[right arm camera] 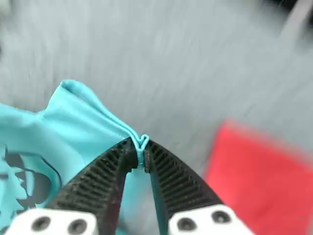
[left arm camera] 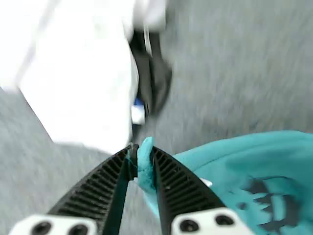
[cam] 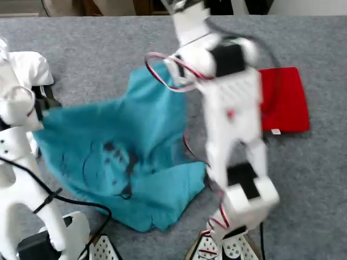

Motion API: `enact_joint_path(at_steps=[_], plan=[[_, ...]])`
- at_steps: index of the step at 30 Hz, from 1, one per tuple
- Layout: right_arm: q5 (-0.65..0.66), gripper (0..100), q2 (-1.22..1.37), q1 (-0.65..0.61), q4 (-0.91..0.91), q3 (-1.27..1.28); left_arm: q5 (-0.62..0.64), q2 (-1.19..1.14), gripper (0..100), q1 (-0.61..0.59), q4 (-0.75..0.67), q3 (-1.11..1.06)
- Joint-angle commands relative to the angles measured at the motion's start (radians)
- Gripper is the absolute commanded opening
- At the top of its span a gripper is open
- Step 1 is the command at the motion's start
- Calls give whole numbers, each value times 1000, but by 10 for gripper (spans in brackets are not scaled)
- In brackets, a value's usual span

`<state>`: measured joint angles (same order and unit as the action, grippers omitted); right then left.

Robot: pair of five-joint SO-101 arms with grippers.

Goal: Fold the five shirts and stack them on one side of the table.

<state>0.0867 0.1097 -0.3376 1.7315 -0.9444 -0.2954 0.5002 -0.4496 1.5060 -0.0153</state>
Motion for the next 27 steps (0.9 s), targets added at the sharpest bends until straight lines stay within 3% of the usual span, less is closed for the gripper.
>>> enact_joint_path(at_steps=[1,10,20,27], plan=[[51,2,-231,87,-97,-124,20,25,19,34,6,222],[201,2,-460,188,-324,-171,28,232,19,141,175,586],[318,2,-622,188,-385,-170,29,515,19,157,180,601],[334,2,-636,191,-508,-170,29,591,19,157,204,600]])
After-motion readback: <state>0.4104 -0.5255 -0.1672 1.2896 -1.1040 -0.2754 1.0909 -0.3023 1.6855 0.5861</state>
